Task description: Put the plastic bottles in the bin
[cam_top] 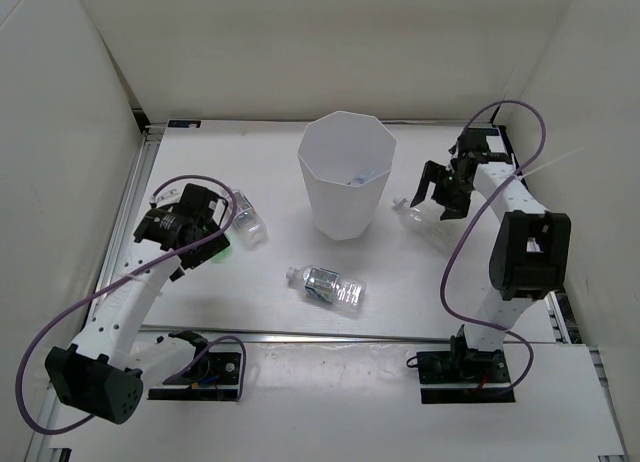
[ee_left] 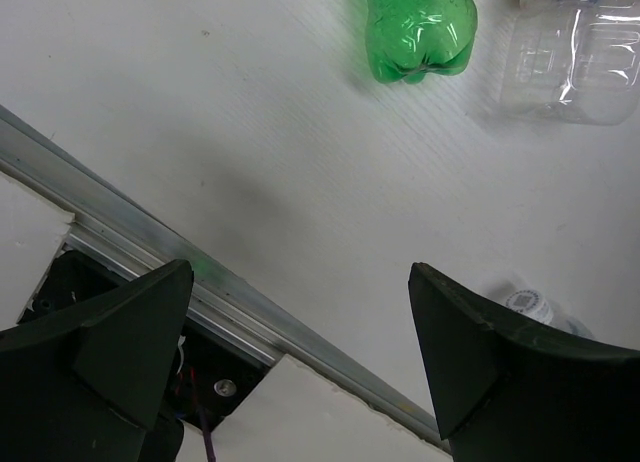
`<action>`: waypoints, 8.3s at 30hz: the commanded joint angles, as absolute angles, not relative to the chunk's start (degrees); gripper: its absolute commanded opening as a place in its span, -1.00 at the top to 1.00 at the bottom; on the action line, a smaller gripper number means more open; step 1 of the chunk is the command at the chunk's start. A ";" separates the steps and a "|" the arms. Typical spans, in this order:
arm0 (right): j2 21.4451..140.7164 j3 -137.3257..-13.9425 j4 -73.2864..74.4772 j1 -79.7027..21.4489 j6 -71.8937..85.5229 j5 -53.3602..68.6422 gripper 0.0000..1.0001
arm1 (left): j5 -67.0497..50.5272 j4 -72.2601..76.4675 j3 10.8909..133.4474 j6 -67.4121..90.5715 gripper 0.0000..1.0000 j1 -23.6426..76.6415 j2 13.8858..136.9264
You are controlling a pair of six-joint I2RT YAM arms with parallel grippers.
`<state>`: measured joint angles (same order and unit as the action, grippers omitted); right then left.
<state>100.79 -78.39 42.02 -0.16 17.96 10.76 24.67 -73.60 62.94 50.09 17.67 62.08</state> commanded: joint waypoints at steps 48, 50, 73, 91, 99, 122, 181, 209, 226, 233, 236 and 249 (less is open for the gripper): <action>98.79 -127.77 50.89 0.54 28.29 15.63 0.20 | 26.37 -75.76 61.25 50.81 -1.00 18.28 60.21; 97.66 -129.90 46.87 -1.04 28.92 20.36 0.20 | 26.37 -75.15 61.26 50.19 -1.00 18.28 60.21; 104.94 -130.16 42.98 -27.95 17.06 7.30 -0.94 | 26.27 -75.94 65.21 47.81 -1.00 19.42 62.50; 89.82 -118.21 46.41 -26.37 16.79 1.14 -0.98 | 32.70 -74.36 67.68 49.83 -1.00 19.42 63.63; 88.07 -115.58 49.92 -26.37 17.40 4.48 -0.98 | 27.17 -67.68 70.04 50.90 -1.00 10.91 73.37; 79.80 -108.99 55.02 -25.84 14.77 8.43 -0.95 | 16.35 -61.52 80.42 53.61 -0.69 0.53 105.37; 76.73 -102.66 57.66 -25.84 12.66 6.33 -1.00 | 10.90 -56.59 81.47 54.84 0.43 -4.57 108.29; 69.97 -112.50 56.43 -9.76 22.24 6.86 -1.00 | -16.18 -40.34 134.55 43.18 0.37 19.94 114.60; 61.88 -105.56 60.38 -9.76 20.65 4.13 -1.00 | -5.73 -40.34 127.45 30.51 -0.46 34.80 116.20; 62.40 -105.56 59.86 -9.76 21.71 4.75 -1.00 | 0.51 -40.34 127.52 25.14 -0.59 36.39 114.08; 63.45 -105.56 59.85 -9.76 21.71 5.27 -1.00 | 2.37 -40.87 128.23 23.30 -0.84 38.40 113.55; 63.46 -99.06 56.07 -9.76 22.85 6.85 -1.00 | 26.52 -40.87 126.56 13.99 -0.87 52.11 107.67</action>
